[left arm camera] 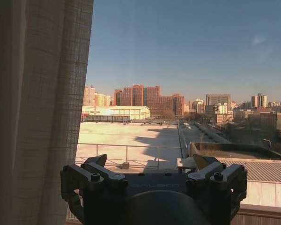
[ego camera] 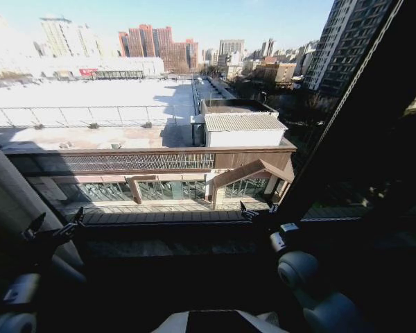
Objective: Open the curtains by pulling them apart, changing their state from closed to fully open.
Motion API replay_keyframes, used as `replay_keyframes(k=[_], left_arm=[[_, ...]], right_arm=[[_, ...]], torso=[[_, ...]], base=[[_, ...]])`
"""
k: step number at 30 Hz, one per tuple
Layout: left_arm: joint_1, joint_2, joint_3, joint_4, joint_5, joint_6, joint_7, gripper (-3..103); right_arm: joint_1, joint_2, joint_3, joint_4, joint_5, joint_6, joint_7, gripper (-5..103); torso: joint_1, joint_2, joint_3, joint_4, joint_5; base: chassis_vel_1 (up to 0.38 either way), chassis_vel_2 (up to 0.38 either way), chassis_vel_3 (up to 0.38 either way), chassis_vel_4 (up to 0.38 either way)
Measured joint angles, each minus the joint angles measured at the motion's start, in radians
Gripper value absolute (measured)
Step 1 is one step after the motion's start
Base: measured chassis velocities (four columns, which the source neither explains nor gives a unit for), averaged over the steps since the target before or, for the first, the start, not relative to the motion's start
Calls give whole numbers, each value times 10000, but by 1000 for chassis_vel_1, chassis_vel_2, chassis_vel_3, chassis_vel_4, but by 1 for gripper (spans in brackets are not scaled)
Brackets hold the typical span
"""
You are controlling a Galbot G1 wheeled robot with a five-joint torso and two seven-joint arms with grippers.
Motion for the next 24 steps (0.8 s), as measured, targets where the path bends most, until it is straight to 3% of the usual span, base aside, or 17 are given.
replay_keyframes(k=[13,24], left_arm=[[60,95,33,172,56,-71,69,100],[244,-6,171,1,65,-63,232,100]], right_arm=[[-103,104,145,183,53,-174,32,100],[-152,65,276,233,66,-180,70,100]], torso=[[1,0,0,0,1],[0,1,0,0,2]], base=[[-8,-27,9,23],[-153,-239,161,238]])
